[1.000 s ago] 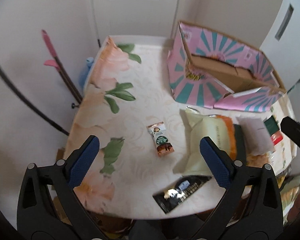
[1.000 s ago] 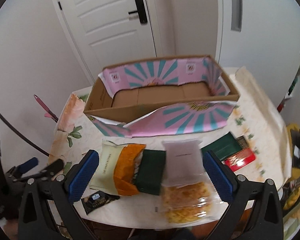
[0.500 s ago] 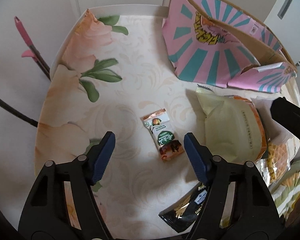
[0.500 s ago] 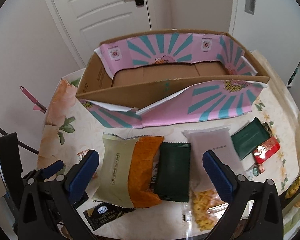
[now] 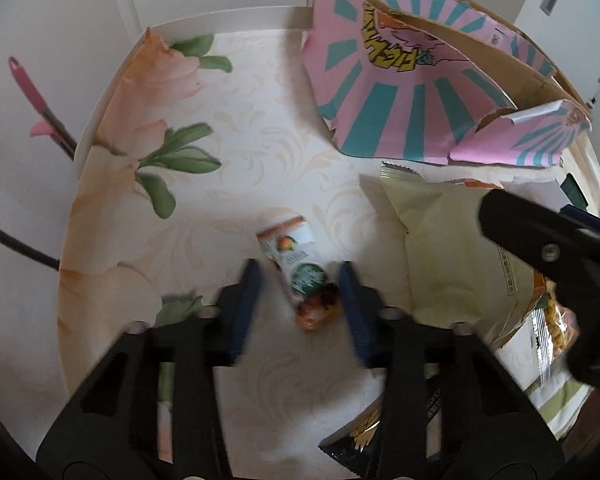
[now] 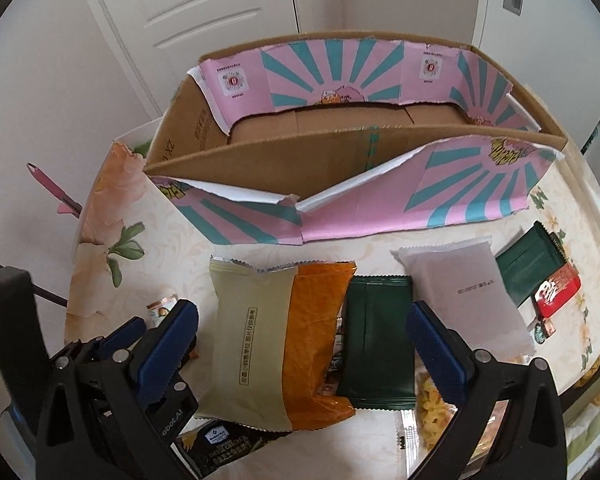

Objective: Organize snacks
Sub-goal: 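Grasp the small white-orange snack packet with the left gripper while the right grasps the cream-orange bag, then carry both snacks into the cardboard box and open both grippers to release them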

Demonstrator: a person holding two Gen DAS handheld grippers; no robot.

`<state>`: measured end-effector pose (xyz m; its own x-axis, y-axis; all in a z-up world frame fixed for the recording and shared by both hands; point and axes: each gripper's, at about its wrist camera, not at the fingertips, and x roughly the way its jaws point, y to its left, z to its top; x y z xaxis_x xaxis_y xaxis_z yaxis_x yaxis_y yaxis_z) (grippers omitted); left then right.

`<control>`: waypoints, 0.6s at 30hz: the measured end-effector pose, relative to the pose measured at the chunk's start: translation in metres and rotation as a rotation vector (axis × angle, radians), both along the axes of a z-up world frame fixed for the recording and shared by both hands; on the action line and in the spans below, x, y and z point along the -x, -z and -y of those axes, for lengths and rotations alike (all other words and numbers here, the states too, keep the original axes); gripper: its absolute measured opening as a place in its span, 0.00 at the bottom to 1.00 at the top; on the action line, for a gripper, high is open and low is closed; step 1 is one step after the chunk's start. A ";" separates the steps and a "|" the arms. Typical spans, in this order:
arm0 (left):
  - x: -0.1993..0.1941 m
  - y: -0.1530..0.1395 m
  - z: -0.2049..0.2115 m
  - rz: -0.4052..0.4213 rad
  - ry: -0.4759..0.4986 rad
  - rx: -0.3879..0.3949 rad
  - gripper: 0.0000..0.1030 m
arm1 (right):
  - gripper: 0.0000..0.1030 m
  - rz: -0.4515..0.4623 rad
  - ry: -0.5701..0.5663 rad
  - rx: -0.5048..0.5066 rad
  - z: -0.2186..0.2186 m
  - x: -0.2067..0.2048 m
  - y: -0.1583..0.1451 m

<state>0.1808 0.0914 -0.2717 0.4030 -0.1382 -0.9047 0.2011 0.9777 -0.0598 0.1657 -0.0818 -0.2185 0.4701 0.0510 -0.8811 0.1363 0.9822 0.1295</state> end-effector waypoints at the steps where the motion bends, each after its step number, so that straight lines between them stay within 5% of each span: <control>1: -0.001 0.000 -0.001 0.002 0.003 -0.008 0.22 | 1.00 -0.007 0.002 0.003 -0.001 -0.001 0.002; 9: -0.005 0.001 -0.008 0.002 0.028 0.024 0.19 | 0.93 -0.036 -0.003 0.035 -0.012 -0.006 0.015; 18: -0.006 -0.002 -0.013 0.013 0.028 0.063 0.17 | 0.59 -0.026 -0.056 0.067 -0.030 -0.009 0.022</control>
